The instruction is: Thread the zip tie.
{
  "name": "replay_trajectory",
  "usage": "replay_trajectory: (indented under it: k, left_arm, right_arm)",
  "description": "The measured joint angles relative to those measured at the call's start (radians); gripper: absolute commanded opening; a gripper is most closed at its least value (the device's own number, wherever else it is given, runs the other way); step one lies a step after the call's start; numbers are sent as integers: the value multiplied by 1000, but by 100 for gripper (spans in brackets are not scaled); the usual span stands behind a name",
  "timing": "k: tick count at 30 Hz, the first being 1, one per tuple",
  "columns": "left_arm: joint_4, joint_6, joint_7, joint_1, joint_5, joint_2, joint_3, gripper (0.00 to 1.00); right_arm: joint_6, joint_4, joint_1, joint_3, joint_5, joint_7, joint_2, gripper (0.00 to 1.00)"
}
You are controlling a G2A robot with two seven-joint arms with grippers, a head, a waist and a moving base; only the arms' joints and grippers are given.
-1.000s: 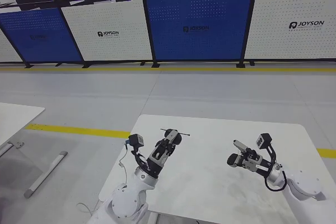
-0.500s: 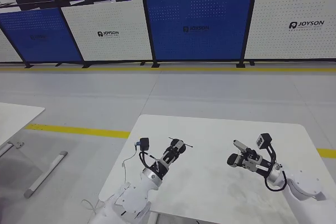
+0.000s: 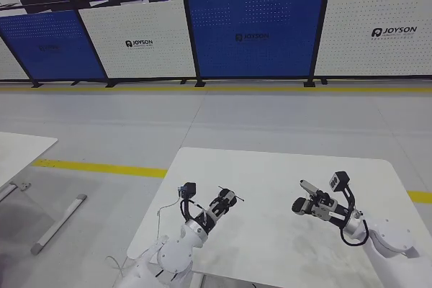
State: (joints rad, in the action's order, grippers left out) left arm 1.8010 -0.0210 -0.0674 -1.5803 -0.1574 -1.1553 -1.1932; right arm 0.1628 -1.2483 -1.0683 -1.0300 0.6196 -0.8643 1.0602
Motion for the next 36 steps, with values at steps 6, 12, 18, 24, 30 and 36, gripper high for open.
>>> replay_trajectory:
  k: [6,12,18,24,30,36]
  left_arm:
    - [-2,0,8,1,0,-1,2,0]
    - [-1,7,13,3,10,-2,3,0]
    - [61,127,85,-7,157,-13,-17,0]
    - [180,275,58,-82,281,-10,-66,0]
    - [189,284,53,-91,297,-9,-71,0]
    - [189,284,53,-91,297,-9,-71,0]
  right_arm:
    - [0,0,0,0,0,0,0,100]
    - [0,0,0,0,0,0,0,100]
    - [0,0,0,0,0,0,0,100]
    - [0,0,0,0,0,0,0,100]
    - [0,0,0,0,0,0,0,100]
    - [0,0,0,0,0,0,0,100]
